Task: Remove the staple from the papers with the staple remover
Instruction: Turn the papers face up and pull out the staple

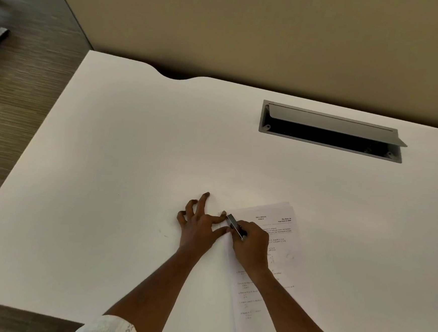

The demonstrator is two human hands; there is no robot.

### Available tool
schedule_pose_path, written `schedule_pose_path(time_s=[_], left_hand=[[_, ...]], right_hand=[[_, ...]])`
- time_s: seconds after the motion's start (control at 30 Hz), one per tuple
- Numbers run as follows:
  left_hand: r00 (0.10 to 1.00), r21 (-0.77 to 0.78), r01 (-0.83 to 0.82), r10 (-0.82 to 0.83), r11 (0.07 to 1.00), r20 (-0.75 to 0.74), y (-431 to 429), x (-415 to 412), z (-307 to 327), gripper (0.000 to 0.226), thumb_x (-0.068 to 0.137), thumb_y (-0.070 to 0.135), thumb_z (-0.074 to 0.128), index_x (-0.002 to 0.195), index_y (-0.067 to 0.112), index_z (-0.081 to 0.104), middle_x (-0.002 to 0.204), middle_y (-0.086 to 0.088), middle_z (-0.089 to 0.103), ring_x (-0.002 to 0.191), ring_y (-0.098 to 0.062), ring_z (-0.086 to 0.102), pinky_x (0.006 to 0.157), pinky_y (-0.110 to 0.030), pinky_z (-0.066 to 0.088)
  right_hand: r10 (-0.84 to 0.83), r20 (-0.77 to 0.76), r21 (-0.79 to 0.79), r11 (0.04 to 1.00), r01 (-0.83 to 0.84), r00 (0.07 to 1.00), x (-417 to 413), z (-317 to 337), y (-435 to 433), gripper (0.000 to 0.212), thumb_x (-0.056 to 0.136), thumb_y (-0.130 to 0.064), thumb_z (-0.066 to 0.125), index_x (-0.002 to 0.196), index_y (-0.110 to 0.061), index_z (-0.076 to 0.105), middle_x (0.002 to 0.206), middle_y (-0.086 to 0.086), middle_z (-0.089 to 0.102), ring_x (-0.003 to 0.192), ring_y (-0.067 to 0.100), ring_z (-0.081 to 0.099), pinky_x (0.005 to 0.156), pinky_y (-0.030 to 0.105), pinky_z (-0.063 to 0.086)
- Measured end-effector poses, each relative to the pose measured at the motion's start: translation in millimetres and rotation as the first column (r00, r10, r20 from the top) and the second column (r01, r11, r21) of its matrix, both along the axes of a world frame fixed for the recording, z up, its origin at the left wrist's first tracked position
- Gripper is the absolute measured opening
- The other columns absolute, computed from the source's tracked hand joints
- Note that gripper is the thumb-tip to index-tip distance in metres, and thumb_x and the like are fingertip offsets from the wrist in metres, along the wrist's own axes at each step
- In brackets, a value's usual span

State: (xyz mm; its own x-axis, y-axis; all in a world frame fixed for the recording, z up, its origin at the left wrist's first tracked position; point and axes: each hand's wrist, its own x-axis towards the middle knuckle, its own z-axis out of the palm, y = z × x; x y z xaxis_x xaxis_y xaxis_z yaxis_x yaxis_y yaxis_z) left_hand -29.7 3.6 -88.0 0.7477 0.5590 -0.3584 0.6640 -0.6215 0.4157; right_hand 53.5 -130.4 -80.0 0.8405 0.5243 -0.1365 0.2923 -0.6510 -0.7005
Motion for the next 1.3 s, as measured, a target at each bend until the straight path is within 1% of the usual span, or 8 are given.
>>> schedule_pose_path(time_s=[0.13, 0.3, 0.67, 0.8, 0.9, 1.0, 1.2, 1.3], left_hand=[[0.999, 0.01, 0.019, -0.019, 1.0, -0.028, 1, 1, 2, 0.046, 0.086, 0.069, 0.06, 0.128, 0.05, 0.065, 0.17, 0.005, 0.004, 0.149, -0.03, 0.009, 0.113, -0.053, 0.015], [0.998, 0.017, 0.04, -0.039, 0.999, -0.044, 2, -1, 4, 0.045, 0.09, 0.068, 0.056, 0.131, 0.05, 0.062, 0.171, 0.004, 0.0, 0.151, -0.03, 0.007, 0.114, -0.054, 0.013], [0.999, 0.021, 0.037, -0.036, 0.999, -0.041, 1, -1, -1, 0.048, 0.088, 0.073, 0.052, 0.129, 0.05, 0.063, 0.171, 0.005, -0.001, 0.153, -0.031, 0.005, 0.115, -0.057, 0.013], [0.999, 0.01, 0.033, -0.033, 0.999, -0.039, 1, -1, -1, 0.047, 0.089, 0.071, 0.054, 0.13, 0.049, 0.063, 0.171, 0.004, -0.002, 0.153, -0.031, 0.004, 0.116, -0.058, 0.012], [0.999, 0.003, 0.032, -0.031, 0.999, -0.043, 1, -1, 0, 0.047, 0.089, 0.07, 0.053, 0.13, 0.048, 0.063, 0.171, 0.004, -0.002, 0.153, -0.031, 0.004, 0.116, -0.058, 0.012], [0.999, 0.005, 0.03, -0.03, 1.0, -0.04, 1, 0, 1, 0.048, 0.089, 0.071, 0.054, 0.129, 0.048, 0.064, 0.171, 0.004, -0.001, 0.153, -0.031, 0.004, 0.116, -0.057, 0.01], [0.998, 0.007, 0.034, -0.034, 0.999, -0.051, 1, -1, 1, 0.048, 0.09, 0.071, 0.051, 0.13, 0.05, 0.062, 0.171, 0.006, -0.004, 0.153, -0.03, 0.003, 0.118, -0.058, 0.012], [1.0, -0.011, 0.021, -0.021, 1.0, -0.019, 1, -3, -2, 0.045, 0.09, 0.07, 0.053, 0.13, 0.051, 0.062, 0.171, 0.006, -0.005, 0.155, -0.03, -0.003, 0.118, -0.06, 0.008]], right_hand=[[0.03, 0.063, -0.028, 0.999, -0.029, 0.998, -2, -4, -2, 0.009, 0.09, -0.018, 0.07, 0.097, -0.013, 0.075, 0.078, -0.002, 0.07, 0.072, 0.011, 0.061, 0.067, 0.021, 0.05], [0.158, 0.205, -0.26, 0.96, -0.102, 0.966, -1, -3, 1, 0.008, 0.088, -0.018, 0.069, 0.094, -0.013, 0.071, 0.076, 0.0, 0.066, 0.071, 0.015, 0.058, 0.058, 0.022, 0.045], [-0.065, -0.101, -0.041, 0.997, 0.061, 0.993, 7, -2, 9, 0.029, 0.086, -0.023, 0.075, 0.06, -0.015, 0.066, 0.051, -0.004, 0.06, 0.046, 0.006, 0.047, 0.051, 0.02, 0.035], [-0.157, -0.216, -0.006, 0.987, 0.159, 0.964, 5, -6, 8, 0.038, 0.086, -0.027, 0.074, 0.054, -0.011, 0.062, 0.047, 0.002, 0.059, 0.048, 0.026, 0.056, 0.053, 0.027, 0.04], [-0.181, -0.239, -0.009, 0.983, 0.184, 0.954, 1, -3, 11, 0.038, 0.088, -0.028, 0.073, 0.055, -0.011, 0.063, 0.048, 0.001, 0.06, 0.046, 0.019, 0.054, 0.054, 0.027, 0.042], [-0.15, -0.126, -0.019, 0.989, 0.148, 0.981, -4, 1, 12, 0.03, 0.09, -0.021, 0.071, 0.061, -0.014, 0.065, 0.052, -0.007, 0.057, 0.048, 0.006, 0.047, 0.05, 0.011, 0.032], [-0.039, 0.035, -0.179, 0.983, 0.045, 0.999, -14, 3, 15, 0.01, 0.091, -0.024, 0.067, 0.083, -0.017, 0.068, 0.072, -0.005, 0.06, 0.065, 0.011, 0.057, 0.057, 0.023, 0.05], [-0.004, 0.01, -0.233, 0.973, 0.006, 1.0, -6, 9, 19, 0.014, 0.089, -0.028, 0.069, 0.085, -0.016, 0.064, 0.077, -0.004, 0.06, 0.067, 0.012, 0.056, 0.055, 0.019, 0.041]])
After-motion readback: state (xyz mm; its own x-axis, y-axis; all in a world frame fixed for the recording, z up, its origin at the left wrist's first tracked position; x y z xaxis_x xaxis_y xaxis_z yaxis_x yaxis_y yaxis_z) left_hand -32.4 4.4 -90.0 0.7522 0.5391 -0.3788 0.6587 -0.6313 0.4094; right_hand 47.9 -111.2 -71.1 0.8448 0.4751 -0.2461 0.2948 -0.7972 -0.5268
